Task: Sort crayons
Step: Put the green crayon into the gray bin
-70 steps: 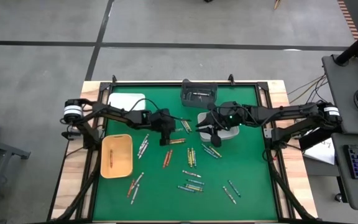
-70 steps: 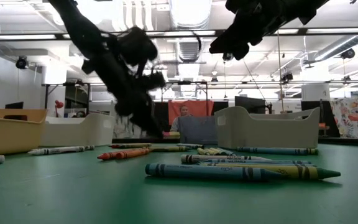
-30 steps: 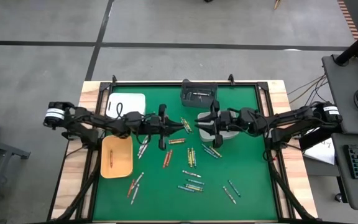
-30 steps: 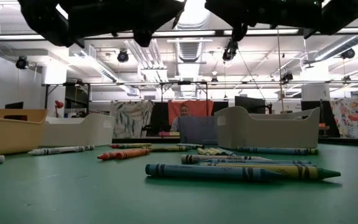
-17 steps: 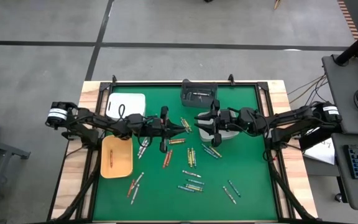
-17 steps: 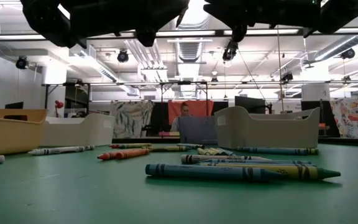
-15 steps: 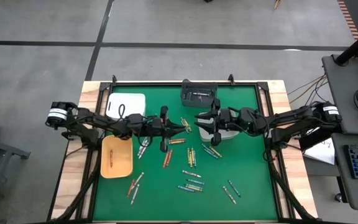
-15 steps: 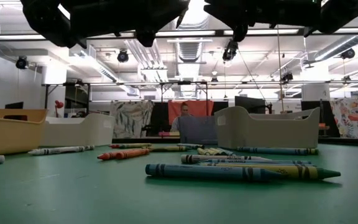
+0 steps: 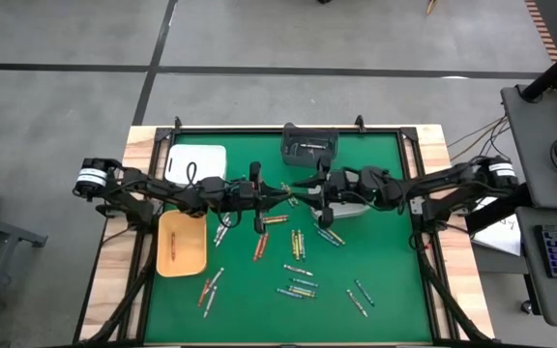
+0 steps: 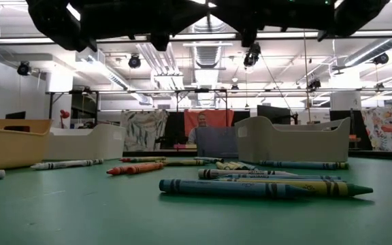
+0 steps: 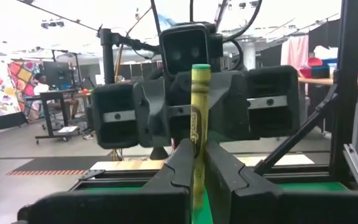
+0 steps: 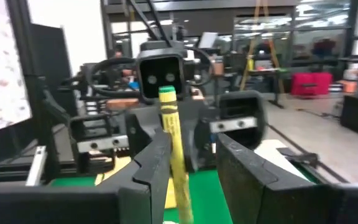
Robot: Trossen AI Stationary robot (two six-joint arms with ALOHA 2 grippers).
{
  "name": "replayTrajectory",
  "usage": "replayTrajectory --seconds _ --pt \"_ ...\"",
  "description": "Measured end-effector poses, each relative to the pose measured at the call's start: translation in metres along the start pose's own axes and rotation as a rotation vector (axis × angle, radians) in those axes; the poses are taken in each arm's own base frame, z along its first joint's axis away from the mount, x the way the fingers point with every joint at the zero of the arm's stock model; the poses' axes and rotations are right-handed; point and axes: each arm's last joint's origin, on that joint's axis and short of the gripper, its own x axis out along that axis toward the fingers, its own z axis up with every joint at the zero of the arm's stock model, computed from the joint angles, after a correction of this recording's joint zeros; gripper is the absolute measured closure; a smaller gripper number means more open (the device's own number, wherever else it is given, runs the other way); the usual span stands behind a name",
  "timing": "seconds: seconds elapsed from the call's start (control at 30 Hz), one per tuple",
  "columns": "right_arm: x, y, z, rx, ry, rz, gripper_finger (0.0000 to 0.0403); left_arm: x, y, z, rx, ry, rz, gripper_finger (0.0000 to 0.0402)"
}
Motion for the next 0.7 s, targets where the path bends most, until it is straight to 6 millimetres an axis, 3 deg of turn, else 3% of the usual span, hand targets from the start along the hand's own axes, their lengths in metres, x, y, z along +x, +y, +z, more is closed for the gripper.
replayTrajectory --seconds 0.17,0.7 --pt "0.0084 0.0004 0.0006 0.013 0.000 0.027 0.0282 0.0001 0.0000 0.0004 0.003 -0.002 0.000 0.0401" --pt "0.0097 0.0001 -0.0046 -0.006 0.054 0.025 0.0282 -0.0001 -0.0002 -0.0019 0.007 0.024 -0.003 0.0401"
